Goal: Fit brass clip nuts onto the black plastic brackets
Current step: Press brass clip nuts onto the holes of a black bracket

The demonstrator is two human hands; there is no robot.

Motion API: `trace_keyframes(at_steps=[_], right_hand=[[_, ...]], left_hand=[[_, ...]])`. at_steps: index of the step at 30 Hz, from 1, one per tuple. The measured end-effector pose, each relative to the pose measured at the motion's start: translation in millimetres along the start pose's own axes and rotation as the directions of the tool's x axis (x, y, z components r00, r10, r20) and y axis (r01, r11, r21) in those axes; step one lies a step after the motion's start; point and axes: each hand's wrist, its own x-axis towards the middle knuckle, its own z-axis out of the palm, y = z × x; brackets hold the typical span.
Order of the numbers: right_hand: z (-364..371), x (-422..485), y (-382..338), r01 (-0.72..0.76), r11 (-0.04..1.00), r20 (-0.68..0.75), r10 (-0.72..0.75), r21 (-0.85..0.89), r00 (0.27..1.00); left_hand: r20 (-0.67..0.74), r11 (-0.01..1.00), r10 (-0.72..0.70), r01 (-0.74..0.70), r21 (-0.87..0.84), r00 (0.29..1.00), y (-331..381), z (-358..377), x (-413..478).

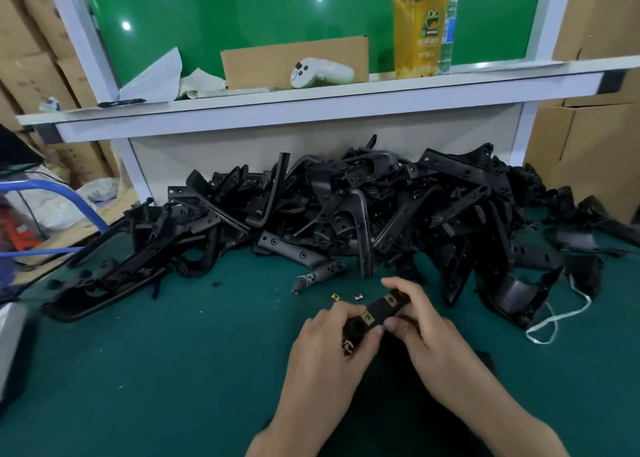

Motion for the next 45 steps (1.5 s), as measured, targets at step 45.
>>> trace_keyframes(at_steps=[45], right_hand=[[0,-8,-4,0.040,0.974,-0.037,-0.050,-0.222,0.998]], left_hand=[[-0.073,0.996,0.048,-0.053,-0.069,0.996,-9,0,-3]])
